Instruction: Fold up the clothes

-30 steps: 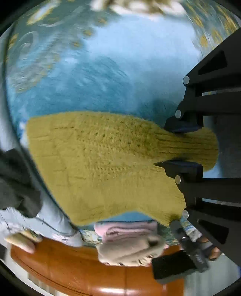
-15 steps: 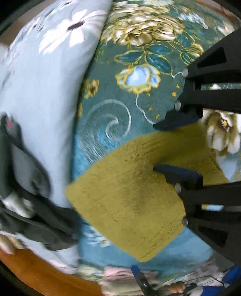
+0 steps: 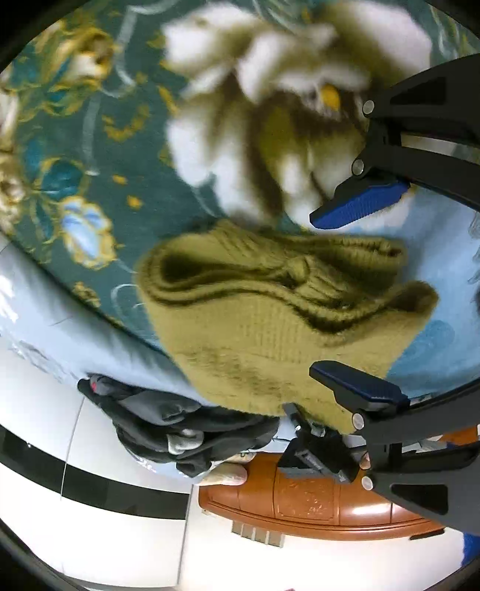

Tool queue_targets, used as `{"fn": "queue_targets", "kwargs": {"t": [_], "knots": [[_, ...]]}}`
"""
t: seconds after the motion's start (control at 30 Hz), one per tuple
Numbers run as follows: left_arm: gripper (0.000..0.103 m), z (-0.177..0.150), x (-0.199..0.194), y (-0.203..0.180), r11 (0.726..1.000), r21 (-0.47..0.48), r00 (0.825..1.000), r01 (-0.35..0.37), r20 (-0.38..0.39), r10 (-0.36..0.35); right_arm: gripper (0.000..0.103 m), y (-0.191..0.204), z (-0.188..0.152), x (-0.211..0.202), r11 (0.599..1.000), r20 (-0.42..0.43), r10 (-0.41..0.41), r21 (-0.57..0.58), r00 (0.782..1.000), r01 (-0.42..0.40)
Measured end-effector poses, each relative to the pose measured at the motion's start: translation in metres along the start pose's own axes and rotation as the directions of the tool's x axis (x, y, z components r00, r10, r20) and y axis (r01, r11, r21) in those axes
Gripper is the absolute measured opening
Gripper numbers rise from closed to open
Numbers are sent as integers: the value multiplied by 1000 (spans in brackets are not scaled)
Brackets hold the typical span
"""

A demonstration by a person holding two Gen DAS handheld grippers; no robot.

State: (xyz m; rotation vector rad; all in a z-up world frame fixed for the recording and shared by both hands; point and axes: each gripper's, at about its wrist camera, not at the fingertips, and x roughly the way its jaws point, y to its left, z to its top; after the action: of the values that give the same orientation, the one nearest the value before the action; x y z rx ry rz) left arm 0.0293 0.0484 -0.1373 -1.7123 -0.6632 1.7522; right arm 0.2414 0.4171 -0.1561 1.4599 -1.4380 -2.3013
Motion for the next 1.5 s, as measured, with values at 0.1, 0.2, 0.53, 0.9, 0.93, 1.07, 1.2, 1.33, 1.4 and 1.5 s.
{"fn": "queue_targets", "kwargs": {"t": [0.1, 0.2, 0.53, 0.9, 0.93, 1.07, 1.2, 1.33, 1.4, 1.5], "knots": [[71, 2, 6, -7, 1000, 15, 1000, -13, -12, 13, 77, 5, 3, 15, 999, 24, -8, 35, 1000, 7], [41, -1, 6, -18, 994, 52, 996, -95, 1, 95, 67, 9, 14, 22, 994, 42, -50, 103, 998, 45], [29, -54, -66, -69, 994, 113, 993, 5, 119, -19, 30, 110, 11, -34, 984, 44, -132, -113, 990, 137], [29, -150, -315, -33, 985, 169, 888, 40, 446, -112, 30, 303, -69, -47, 862, -25, 14, -506, 1000, -25], [29, -159, -339, -24, 986, 164, 874, 14, 476, -92, 30, 316, -77, -39, 853, -49, 33, -519, 998, -54], [29, -202, -435, 28, 994, 76, 812, -82, 583, 23, 30, 386, -132, 16, 795, -200, 106, -571, 974, -204], [29, -239, -500, 83, 989, -48, 758, -139, 638, 138, 30, 451, -193, 78, 718, -330, 120, -623, 936, -312], [30, -254, -527, 143, 974, -162, 733, -157, 641, 225, 30, 480, -240, 142, 709, -423, 72, -616, 903, -345], [30, -257, -527, 172, 967, -210, 736, -143, 631, 246, 30, 477, -254, 165, 721, -439, 38, -610, 898, -328], [30, -258, -515, 221, 952, -285, 753, -115, 600, 271, 30, 474, -275, 200, 739, -462, -13, -602, 887, -302]]}}
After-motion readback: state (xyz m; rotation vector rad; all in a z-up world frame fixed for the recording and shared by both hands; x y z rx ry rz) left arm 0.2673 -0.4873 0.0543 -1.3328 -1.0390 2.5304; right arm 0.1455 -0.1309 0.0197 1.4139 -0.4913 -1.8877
